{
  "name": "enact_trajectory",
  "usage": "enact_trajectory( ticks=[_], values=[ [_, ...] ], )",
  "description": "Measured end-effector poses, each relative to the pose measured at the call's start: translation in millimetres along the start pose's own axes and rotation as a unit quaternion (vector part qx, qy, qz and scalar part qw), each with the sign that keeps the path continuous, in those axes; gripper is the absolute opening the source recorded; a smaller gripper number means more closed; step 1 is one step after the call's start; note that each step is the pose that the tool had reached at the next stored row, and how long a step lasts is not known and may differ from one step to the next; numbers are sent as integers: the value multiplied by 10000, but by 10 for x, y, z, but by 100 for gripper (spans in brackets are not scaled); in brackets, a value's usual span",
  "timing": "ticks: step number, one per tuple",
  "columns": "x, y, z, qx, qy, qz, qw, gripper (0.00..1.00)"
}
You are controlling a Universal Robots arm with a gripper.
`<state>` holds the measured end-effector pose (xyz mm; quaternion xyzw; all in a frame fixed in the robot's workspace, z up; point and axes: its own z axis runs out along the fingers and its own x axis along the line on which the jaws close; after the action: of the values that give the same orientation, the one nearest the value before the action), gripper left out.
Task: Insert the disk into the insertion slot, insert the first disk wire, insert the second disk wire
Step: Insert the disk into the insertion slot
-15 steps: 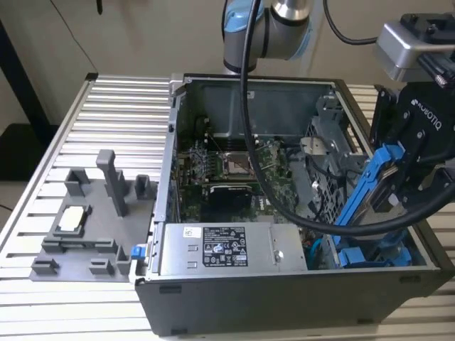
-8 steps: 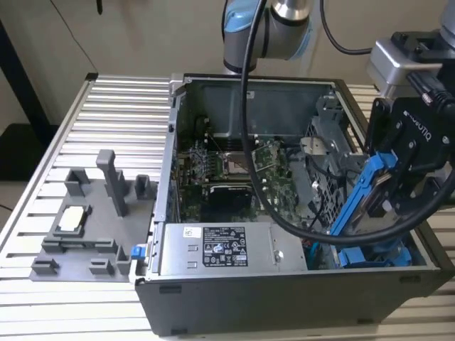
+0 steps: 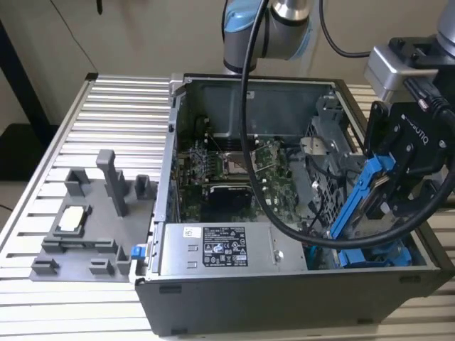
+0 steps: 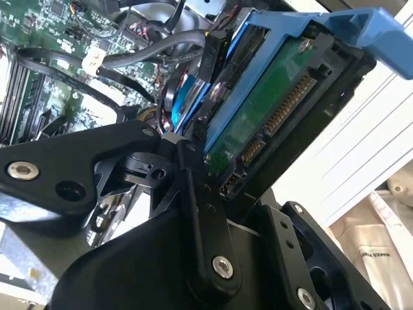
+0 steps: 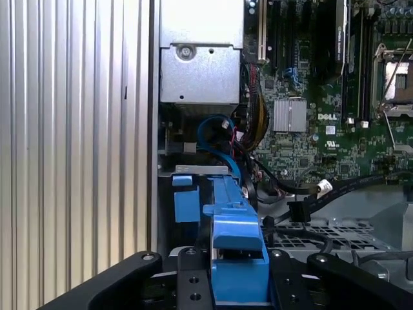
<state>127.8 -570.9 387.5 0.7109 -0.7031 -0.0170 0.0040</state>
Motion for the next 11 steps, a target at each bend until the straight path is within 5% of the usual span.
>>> enact_trajectory(
  ticks=[8, 11],
  values=[
    [0, 0, -1, 0, 1, 0, 10000, 40],
    [-2, 1, -48, -1, 41, 1, 10000, 40]
  ],
)
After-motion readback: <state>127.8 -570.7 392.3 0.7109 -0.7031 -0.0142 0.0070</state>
